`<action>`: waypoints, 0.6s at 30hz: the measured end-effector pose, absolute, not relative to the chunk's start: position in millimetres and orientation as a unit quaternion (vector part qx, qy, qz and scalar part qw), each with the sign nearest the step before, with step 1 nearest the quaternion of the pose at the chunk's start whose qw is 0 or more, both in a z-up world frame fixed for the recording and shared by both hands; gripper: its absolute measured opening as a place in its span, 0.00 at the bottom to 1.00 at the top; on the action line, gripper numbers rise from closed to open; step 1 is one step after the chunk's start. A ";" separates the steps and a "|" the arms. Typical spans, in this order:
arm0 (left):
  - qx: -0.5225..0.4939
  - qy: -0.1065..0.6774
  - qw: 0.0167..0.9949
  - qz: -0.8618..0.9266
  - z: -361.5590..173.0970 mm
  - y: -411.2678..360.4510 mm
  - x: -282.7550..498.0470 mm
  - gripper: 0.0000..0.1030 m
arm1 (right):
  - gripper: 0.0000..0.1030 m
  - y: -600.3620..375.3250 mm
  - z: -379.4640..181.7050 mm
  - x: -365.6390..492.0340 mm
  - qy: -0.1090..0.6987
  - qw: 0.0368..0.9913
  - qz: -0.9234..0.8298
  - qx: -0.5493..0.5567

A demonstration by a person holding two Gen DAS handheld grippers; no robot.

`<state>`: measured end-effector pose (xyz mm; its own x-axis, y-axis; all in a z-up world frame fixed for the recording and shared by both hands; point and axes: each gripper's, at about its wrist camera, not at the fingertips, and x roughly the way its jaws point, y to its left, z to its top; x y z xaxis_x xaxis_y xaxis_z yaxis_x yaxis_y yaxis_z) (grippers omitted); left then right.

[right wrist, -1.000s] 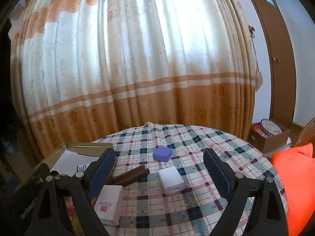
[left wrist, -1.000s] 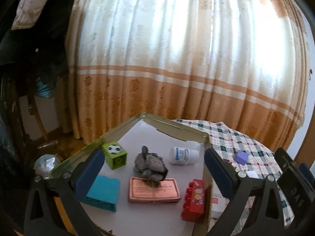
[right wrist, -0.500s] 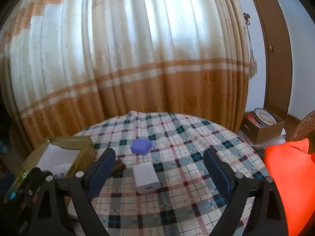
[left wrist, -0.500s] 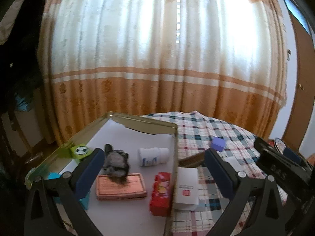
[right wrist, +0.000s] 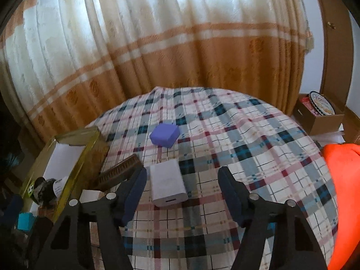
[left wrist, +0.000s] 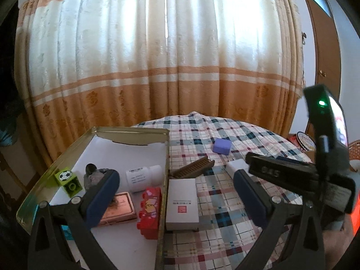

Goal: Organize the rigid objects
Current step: 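Move the right gripper to the white charger, then close the right gripper on the white charger and lift it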

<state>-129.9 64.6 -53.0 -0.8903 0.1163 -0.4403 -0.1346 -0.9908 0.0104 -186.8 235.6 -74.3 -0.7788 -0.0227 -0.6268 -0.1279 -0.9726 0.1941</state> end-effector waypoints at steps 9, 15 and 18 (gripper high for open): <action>-0.242 0.027 0.062 0.968 -55.7 69.3 -138.0 0.98 | 0.54 227.6 -91.1 -218.7 0.091 -0.012 0.917 -0.388; -0.246 0.041 0.074 0.965 -56.4 75.3 -137.8 0.98 | 0.52 216.6 -102.9 -232.4 0.070 -0.026 0.907 -0.415; -0.243 0.059 0.073 0.965 -56.5 81.6 -136.6 0.98 | 0.49 210.9 -104.3 -235.0 0.049 -0.026 0.907 -0.418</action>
<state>-136.6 81.6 -56.5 -0.8709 0.1113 -0.4787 -0.1688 -0.9825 0.0787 -235.0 210.9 -104.3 -0.6489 -0.0883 -0.7557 0.0056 -0.9938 0.1113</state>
